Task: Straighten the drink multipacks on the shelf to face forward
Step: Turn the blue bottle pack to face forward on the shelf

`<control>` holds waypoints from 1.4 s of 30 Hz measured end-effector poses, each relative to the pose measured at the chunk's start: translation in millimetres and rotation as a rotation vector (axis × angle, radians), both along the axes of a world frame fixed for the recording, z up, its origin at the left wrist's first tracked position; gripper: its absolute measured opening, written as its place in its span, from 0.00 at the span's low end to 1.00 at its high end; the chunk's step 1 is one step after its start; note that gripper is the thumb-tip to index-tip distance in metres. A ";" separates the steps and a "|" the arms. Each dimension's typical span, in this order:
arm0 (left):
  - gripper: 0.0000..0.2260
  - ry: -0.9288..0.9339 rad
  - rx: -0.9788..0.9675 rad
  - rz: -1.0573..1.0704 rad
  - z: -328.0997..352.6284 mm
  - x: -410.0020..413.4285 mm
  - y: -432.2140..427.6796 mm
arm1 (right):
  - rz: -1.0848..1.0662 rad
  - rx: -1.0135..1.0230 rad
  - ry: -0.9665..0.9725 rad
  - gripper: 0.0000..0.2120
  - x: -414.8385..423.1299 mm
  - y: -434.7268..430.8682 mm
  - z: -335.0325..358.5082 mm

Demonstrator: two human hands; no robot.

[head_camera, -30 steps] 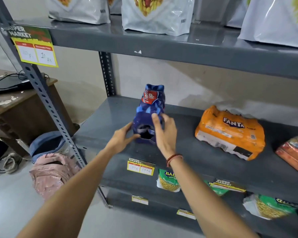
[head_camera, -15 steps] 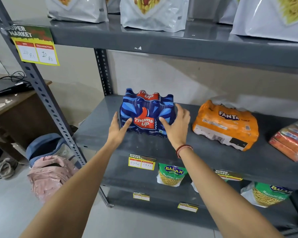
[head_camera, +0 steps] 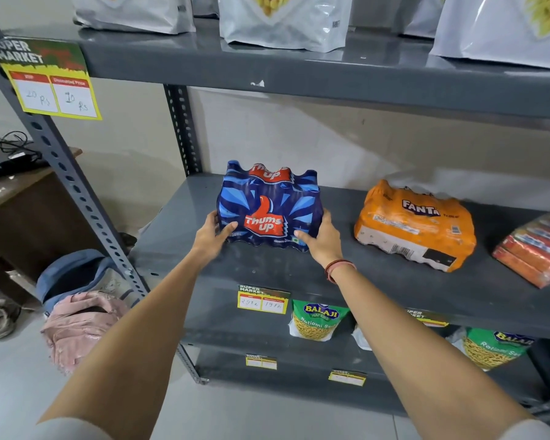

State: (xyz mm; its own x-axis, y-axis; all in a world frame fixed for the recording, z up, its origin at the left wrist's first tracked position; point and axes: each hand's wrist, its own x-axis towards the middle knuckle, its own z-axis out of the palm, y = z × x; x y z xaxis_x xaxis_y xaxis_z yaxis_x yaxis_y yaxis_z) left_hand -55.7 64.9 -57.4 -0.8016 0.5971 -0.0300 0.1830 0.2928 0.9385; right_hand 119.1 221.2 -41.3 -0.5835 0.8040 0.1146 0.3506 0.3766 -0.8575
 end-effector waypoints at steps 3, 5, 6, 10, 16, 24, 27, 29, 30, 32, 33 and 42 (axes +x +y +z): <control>0.28 -0.007 0.006 -0.006 1.1 -1.8 -1.4 | -0.005 0.015 -0.007 0.30 -1.0 -3.8 0.5; 0.28 -0.005 0.004 0.004 1.2 -1.8 -3.4 | -0.006 0.022 -0.008 0.30 -1.0 -6.5 -0.1; 0.28 -0.006 0.003 0.011 1.0 -1.1 -5.2 | -0.005 0.023 -0.009 0.31 -0.5 -8.1 -0.5; 0.29 -0.017 -0.002 0.036 -1.8 2.7 -15.2 | -0.003 0.019 -0.005 0.32 3.6 -17.4 -3.2; 0.30 -0.009 0.010 0.054 -7.0 7.7 -39.4 | 0.008 0.057 0.021 0.32 12.9 -40.2 -6.9; 0.30 0.026 0.010 0.088 -12.9 16.5 -71.2 | 0.030 0.107 0.034 0.31 20.3 -69.0 -12.3; 0.30 0.040 0.010 0.104 -15.5 21.0 -81.7 | 0.040 0.113 0.045 0.31 23.0 -76.9 -15.3; 0.30 0.049 0.016 0.109 -15.8 23.8 -86.6 | 0.041 0.118 0.049 0.31 23.8 -80.6 -16.3; 0.30 0.050 0.022 0.109 -15.6 24.8 -88.1 | 0.041 0.122 0.050 0.31 24.0 -82.1 -16.8; 0.30 0.051 0.023 0.111 -15.0 25.6 -89.7 | 0.040 0.129 0.049 0.31 24.7 -84.5 -17.4; 0.30 0.056 0.016 0.113 -14.6 25.5 -90.1 | 0.039 0.132 0.049 0.31 24.9 -85.2 -17.7; 0.29 0.078 -0.042 0.080 -11.4 18.1 -88.6 | 0.056 0.167 0.037 0.32 26.2 -83.1 -17.0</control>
State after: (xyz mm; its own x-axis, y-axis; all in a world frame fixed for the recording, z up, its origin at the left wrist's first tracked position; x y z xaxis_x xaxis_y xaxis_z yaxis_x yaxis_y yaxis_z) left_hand -37.7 -23.8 -68.8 -0.8475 0.5307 0.0106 0.2292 0.3479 0.9091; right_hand 145.3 138.1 -58.4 -0.6195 0.7384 0.2665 0.2941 0.5331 -0.7933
